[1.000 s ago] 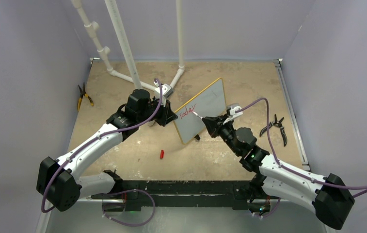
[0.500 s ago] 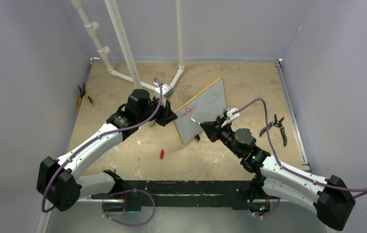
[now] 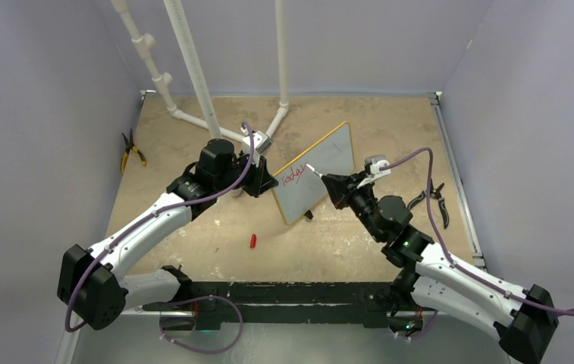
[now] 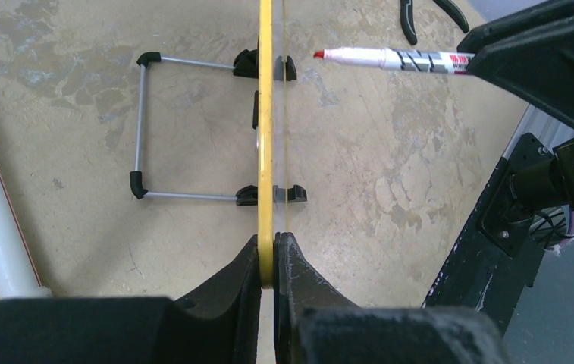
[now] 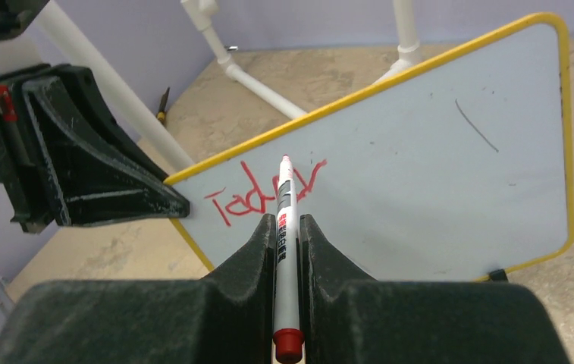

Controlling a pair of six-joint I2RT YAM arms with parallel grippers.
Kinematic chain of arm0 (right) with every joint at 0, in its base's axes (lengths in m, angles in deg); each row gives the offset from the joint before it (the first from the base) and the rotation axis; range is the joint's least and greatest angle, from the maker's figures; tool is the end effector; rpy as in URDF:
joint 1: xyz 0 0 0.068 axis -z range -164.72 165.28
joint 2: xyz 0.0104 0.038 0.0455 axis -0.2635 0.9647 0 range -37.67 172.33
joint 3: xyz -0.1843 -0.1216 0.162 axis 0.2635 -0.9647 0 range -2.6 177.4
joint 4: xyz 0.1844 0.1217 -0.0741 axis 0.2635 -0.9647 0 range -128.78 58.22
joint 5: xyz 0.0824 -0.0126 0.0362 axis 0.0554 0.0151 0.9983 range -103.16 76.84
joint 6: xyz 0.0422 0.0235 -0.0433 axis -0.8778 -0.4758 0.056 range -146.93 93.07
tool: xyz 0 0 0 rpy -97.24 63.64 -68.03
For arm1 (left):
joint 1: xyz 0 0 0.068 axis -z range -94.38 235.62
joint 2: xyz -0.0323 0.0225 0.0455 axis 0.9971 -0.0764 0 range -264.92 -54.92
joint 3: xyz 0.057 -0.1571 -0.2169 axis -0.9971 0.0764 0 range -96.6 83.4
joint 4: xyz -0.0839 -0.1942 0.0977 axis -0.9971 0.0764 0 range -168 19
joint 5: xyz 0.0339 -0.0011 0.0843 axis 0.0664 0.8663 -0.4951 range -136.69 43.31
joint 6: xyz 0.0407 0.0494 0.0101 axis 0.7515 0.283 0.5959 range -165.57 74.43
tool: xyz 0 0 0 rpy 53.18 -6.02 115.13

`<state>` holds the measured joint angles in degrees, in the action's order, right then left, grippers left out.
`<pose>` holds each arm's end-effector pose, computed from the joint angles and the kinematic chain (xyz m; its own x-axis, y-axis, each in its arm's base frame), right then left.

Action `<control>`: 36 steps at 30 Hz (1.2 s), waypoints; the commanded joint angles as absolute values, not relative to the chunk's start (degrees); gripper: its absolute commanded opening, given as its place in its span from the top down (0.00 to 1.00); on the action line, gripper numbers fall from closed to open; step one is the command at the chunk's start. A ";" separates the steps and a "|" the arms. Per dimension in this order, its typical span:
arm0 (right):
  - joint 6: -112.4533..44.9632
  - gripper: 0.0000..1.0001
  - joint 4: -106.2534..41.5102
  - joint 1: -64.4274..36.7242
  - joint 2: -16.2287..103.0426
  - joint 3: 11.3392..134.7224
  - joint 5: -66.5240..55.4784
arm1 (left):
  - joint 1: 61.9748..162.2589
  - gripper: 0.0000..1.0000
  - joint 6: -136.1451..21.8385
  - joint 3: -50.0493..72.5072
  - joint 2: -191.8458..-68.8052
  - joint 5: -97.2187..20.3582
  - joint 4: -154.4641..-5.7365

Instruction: Write a sentence on the whiteboard

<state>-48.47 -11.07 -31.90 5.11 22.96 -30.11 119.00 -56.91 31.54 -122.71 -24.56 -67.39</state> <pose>0.1264 0.1149 0.2948 -0.1465 0.3586 -0.9219 -0.4838 0.7869 0.3830 0.1987 -0.1537 0.3037 -0.5214 0.1255 -0.8440 0.7023 0.6249 -0.3409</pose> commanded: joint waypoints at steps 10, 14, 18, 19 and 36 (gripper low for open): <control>-46.01 1.00 -5.15 -29.55 11.48 27.76 -34.50 | 119.03 1.00 -54.90 32.28 -123.57 -23.22 -66.71; -45.94 1.00 -4.24 -28.78 12.00 27.30 -34.10 | 119.02 1.00 -54.89 32.26 -123.58 -23.14 -66.72; -45.83 1.00 -4.19 -28.52 12.75 27.13 -34.34 | 118.96 1.00 -54.89 32.23 -123.65 -23.14 -66.75; -45.85 1.00 -4.18 -28.50 12.82 27.04 -34.27 | 118.95 1.00 -54.93 32.18 -123.65 -23.15 -66.75; -47.52 1.00 -6.12 -28.05 12.88 25.49 -33.93 | 118.84 1.00 -54.87 32.24 -123.56 -22.88 -66.74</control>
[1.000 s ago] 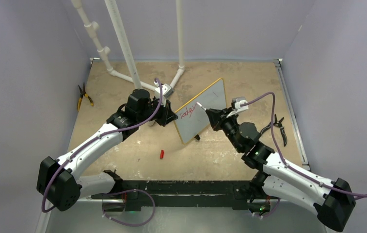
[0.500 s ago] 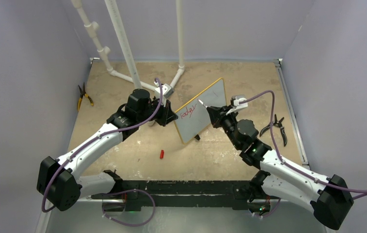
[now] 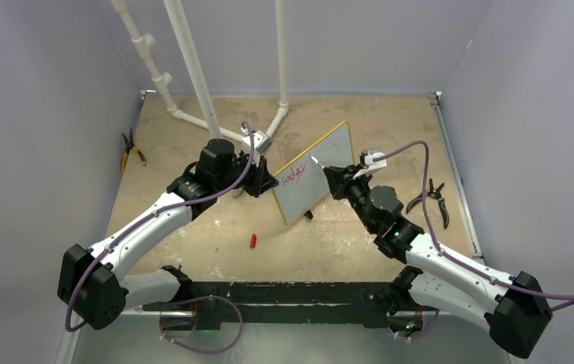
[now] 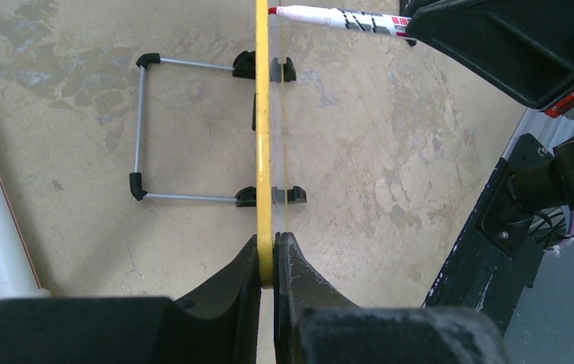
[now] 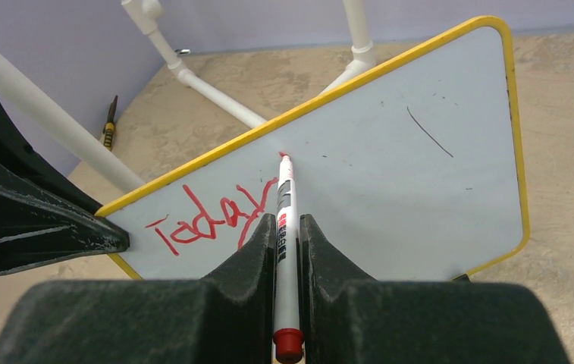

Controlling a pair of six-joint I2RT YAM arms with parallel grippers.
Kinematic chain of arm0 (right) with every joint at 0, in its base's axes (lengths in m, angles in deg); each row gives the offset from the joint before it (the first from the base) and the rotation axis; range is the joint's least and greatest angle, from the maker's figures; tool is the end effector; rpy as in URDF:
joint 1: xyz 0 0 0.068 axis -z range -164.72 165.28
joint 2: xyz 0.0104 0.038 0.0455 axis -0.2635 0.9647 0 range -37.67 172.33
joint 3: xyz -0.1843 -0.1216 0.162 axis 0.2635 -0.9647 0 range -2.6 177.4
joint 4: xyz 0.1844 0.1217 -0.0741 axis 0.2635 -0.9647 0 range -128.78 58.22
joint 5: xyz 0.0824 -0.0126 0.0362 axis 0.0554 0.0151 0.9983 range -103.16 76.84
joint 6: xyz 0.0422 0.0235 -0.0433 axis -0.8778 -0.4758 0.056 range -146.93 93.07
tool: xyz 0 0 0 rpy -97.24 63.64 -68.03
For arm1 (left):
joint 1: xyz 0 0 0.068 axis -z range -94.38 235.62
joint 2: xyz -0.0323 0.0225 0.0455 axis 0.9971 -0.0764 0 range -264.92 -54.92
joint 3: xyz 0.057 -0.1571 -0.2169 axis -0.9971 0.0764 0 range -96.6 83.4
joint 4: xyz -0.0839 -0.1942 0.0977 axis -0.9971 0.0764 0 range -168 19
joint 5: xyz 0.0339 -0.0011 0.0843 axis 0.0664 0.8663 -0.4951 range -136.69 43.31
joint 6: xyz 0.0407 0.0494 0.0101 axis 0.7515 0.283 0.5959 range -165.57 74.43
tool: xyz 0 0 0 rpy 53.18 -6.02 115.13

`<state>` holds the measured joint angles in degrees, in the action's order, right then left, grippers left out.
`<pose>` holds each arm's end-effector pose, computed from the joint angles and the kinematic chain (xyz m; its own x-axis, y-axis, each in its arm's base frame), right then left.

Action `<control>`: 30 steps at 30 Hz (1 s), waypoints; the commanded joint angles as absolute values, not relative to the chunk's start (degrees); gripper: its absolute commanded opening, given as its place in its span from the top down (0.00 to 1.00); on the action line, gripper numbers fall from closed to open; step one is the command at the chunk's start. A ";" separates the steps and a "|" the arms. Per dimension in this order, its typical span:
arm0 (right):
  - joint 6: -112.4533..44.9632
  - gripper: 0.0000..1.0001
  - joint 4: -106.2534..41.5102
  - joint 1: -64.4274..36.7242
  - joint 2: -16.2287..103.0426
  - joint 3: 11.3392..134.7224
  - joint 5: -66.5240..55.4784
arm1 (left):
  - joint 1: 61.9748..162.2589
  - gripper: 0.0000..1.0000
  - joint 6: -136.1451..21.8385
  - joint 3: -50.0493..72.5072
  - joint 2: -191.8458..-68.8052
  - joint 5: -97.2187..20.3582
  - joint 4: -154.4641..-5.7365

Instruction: Write a sentence on the whiteboard

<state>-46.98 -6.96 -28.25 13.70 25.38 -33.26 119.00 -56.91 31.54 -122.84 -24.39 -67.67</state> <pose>0.1545 0.1229 0.2935 -0.1194 0.3307 -0.9362 -0.3798 0.8560 0.3508 0.1991 -0.1542 0.3037 -0.5198 0.1247 -0.8451 0.7045 0.6222 -0.3415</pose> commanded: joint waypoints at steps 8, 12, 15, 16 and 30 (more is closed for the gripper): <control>-47.58 1.00 -7.90 -28.05 11.59 25.34 -30.90 | 118.76 1.00 -54.94 32.19 -123.72 -22.70 -66.83; -47.39 1.00 -9.03 -28.05 10.62 25.41 -29.49 | 118.77 1.00 -54.92 32.22 -123.74 -22.69 -66.83; -47.16 1.00 -9.66 -28.05 9.06 25.42 -29.43 | 118.77 1.00 -54.89 32.17 -123.82 -22.69 -66.83; -47.26 1.00 -9.82 -28.05 8.41 25.43 -29.46 | 118.80 1.00 -54.89 32.16 -123.83 -22.67 -66.79; -47.26 1.00 -10.71 -26.28 10.18 26.58 -34.29 | 118.84 1.00 -55.04 32.24 -123.78 -22.47 -66.84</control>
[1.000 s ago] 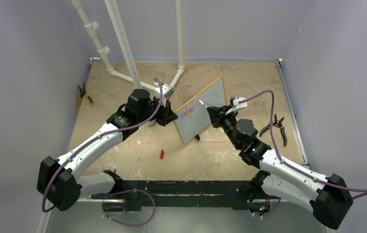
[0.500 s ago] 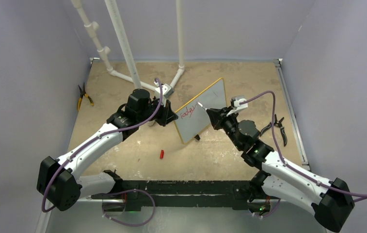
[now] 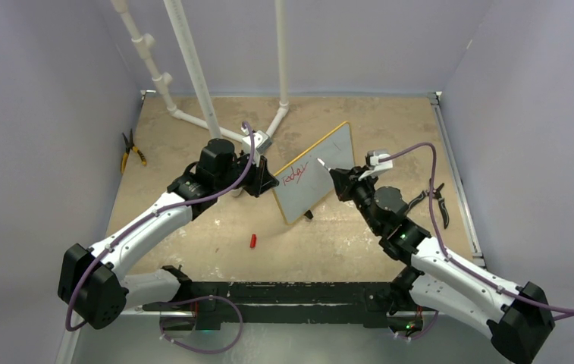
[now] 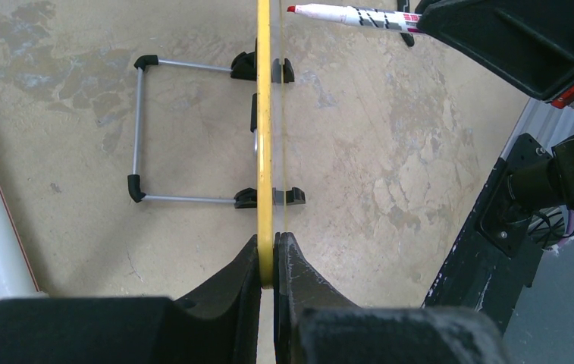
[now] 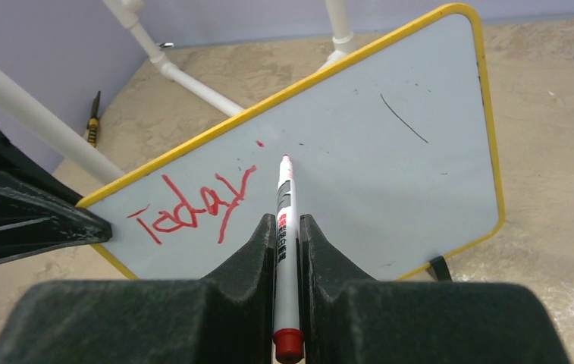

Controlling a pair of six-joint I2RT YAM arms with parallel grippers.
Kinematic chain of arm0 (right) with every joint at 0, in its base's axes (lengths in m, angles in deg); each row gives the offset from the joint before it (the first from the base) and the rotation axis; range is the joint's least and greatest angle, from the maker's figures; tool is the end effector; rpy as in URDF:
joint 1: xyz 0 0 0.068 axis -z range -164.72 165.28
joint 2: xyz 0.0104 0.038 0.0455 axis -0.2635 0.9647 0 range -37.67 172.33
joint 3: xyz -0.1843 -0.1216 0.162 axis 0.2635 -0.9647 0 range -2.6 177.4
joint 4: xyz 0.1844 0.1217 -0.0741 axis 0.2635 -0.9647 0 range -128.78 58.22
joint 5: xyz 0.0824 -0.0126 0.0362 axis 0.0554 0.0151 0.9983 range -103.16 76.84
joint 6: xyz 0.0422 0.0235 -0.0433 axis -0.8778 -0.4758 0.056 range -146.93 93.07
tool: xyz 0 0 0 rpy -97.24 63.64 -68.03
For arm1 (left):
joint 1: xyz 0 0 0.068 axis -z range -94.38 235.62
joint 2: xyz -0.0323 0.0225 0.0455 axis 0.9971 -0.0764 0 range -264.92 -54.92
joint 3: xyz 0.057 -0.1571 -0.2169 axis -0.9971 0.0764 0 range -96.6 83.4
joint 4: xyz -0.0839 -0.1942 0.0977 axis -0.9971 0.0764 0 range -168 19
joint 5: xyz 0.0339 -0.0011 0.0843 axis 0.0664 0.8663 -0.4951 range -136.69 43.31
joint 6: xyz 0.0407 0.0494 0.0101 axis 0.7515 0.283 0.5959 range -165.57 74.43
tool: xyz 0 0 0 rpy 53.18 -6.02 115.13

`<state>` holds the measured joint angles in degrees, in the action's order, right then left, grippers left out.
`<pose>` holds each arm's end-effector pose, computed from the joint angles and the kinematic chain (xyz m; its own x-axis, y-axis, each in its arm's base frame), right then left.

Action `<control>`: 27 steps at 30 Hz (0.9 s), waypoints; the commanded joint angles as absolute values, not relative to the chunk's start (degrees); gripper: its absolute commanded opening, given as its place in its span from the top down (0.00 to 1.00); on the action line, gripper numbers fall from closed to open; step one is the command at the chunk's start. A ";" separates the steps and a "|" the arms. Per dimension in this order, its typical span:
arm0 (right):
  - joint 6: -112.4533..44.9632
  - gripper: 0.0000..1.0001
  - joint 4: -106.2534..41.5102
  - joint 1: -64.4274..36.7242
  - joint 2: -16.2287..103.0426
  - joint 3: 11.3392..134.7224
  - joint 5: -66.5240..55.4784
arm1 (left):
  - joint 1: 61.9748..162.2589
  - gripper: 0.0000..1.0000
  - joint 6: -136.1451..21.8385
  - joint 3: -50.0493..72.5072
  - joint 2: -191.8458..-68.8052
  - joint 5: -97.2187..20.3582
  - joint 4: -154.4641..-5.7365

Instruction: Write a sentence on the whiteboard

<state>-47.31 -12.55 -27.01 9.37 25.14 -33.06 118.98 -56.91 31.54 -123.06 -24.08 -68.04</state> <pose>0.1470 0.1106 0.2931 -0.1335 0.3212 -0.9375 -0.3567 0.8670 0.3479 0.1999 -0.1549 0.3036 -0.5185 0.1242 -0.8460 0.7075 0.6178 -0.3430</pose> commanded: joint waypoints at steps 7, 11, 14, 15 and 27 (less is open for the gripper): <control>-46.25 1.00 -7.20 -25.81 13.02 27.44 -33.04 | 118.84 1.00 -54.98 32.20 -123.75 -22.36 -66.83; -45.70 1.00 -5.96 -25.74 13.59 27.71 -32.67 | 118.80 1.00 -55.00 32.21 -123.65 -22.43 -66.83; -45.33 1.00 -5.55 -25.75 14.29 27.88 -32.06 | 118.78 1.00 -54.98 32.24 -123.74 -22.35 -66.83; -45.24 1.00 -5.35 -25.70 14.41 27.80 -31.57 | 118.76 1.00 -54.91 32.18 -123.74 -22.35 -66.83; -46.13 1.00 -5.23 -25.73 13.07 25.18 -28.74 | 118.80 1.00 -54.98 32.24 -123.91 -22.36 -66.83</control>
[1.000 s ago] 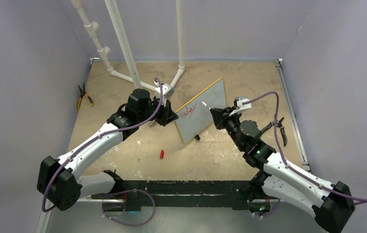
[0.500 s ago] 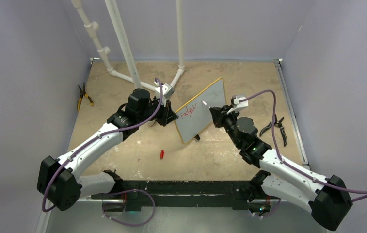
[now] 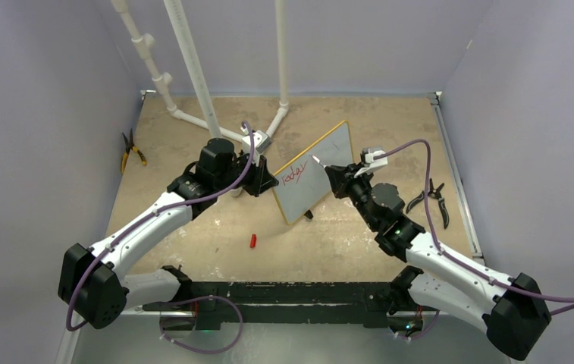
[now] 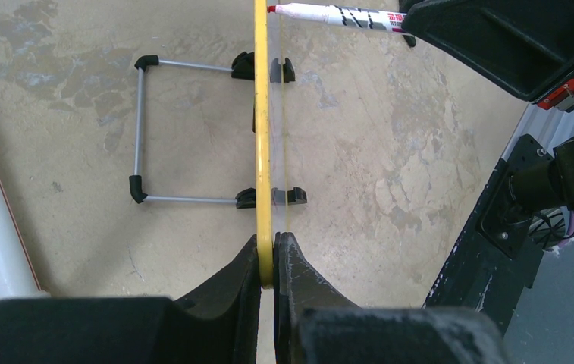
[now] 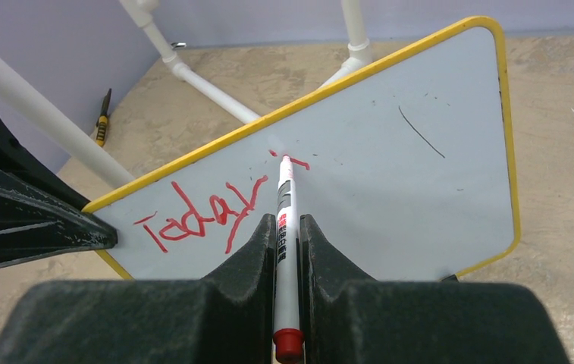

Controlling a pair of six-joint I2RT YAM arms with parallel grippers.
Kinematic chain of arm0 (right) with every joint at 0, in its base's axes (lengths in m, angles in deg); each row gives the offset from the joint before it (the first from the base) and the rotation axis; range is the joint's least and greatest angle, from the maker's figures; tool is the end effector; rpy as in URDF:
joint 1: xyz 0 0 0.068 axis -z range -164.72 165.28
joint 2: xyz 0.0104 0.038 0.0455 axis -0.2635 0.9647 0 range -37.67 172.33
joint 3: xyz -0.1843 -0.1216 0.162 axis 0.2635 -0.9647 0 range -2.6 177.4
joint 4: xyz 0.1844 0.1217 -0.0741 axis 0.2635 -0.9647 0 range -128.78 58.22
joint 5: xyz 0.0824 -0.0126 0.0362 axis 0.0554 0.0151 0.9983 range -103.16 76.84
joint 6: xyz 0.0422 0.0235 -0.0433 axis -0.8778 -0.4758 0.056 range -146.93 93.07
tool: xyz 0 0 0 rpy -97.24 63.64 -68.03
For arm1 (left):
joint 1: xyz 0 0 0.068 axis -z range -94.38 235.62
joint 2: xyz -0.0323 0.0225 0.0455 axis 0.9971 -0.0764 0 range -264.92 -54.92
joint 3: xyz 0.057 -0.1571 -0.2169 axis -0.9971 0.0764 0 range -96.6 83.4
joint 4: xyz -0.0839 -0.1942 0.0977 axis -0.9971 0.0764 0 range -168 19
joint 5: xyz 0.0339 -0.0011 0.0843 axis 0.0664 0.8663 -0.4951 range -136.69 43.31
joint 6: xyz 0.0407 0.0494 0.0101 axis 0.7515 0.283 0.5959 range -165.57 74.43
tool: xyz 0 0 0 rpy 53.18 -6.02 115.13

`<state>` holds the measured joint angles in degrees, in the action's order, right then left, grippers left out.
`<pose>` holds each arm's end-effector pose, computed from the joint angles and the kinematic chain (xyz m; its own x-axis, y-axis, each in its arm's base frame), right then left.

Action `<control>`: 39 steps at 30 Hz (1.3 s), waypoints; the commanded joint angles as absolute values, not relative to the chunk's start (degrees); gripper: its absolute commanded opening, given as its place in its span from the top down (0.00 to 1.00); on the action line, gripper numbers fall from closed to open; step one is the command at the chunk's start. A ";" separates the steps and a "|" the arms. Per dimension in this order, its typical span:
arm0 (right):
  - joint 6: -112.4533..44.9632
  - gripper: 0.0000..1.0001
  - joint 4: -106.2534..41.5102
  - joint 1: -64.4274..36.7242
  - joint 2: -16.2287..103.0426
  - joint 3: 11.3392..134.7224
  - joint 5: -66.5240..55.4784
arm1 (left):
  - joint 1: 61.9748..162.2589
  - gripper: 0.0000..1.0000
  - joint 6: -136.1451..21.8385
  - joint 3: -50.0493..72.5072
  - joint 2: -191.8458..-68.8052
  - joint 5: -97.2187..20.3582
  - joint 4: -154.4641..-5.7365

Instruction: Write a sentence on the whiteboard

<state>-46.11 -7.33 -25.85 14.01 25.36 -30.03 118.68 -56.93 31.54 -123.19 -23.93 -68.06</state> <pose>0.1591 0.1196 0.2917 -0.1260 0.3074 -0.9432 -0.3912 0.8583 0.3320 0.2010 -0.1541 0.3031 -0.5210 0.1225 -0.8447 0.7048 0.6200 -0.3448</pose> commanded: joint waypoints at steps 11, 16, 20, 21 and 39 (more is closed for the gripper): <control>-48.80 1.00 -6.25 -25.76 12.04 21.67 -28.45 | 118.79 1.00 -54.98 32.19 -123.91 -22.40 -66.92; -50.17 1.00 -7.49 -25.75 12.32 22.39 -29.53 | 118.81 1.00 -55.00 32.18 -124.00 -22.37 -66.92; -49.84 1.00 -6.77 -25.74 12.67 22.99 -31.05 | 118.82 1.00 -54.98 32.24 -123.99 -22.43 -66.88; -49.79 1.00 -6.59 -25.74 12.95 23.19 -31.48 | 118.78 1.00 -54.98 32.23 -124.01 -22.43 -66.89; -50.01 1.00 -6.74 -25.77 15.24 23.56 -32.88 | 118.75 1.00 -54.98 32.23 -123.83 -22.52 -66.79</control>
<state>-49.30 -7.42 -25.85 14.79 21.91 -33.22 118.61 -56.95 31.54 -123.21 -23.97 -68.06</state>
